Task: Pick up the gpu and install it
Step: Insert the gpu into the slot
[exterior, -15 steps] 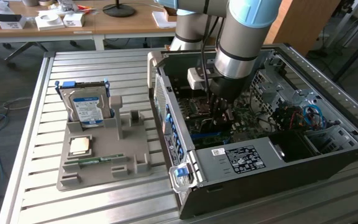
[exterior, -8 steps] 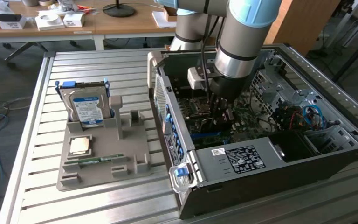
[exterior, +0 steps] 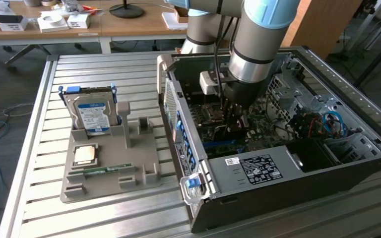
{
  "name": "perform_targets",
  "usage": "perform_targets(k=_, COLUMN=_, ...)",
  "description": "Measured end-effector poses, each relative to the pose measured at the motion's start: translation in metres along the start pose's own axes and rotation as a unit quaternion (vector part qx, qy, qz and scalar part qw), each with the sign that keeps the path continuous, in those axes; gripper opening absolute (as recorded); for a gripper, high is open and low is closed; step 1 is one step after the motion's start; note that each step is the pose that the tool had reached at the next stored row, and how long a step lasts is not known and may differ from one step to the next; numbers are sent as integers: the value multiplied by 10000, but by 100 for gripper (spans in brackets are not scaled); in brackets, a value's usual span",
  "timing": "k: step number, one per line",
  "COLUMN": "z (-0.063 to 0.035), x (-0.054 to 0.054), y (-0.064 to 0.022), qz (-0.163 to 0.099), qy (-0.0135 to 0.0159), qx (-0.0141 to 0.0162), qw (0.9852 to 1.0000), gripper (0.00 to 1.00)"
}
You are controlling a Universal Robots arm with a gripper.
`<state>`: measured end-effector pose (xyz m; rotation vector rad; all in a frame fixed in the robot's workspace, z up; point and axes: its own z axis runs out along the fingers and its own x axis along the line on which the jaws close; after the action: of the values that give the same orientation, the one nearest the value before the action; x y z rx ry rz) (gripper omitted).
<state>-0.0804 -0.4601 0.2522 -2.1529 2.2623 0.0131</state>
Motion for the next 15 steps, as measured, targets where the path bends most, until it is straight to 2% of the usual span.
perform_targets(k=15, z=32, x=0, y=9, qz=1, qy=-1, qx=7, qw=10000, gripper=26)
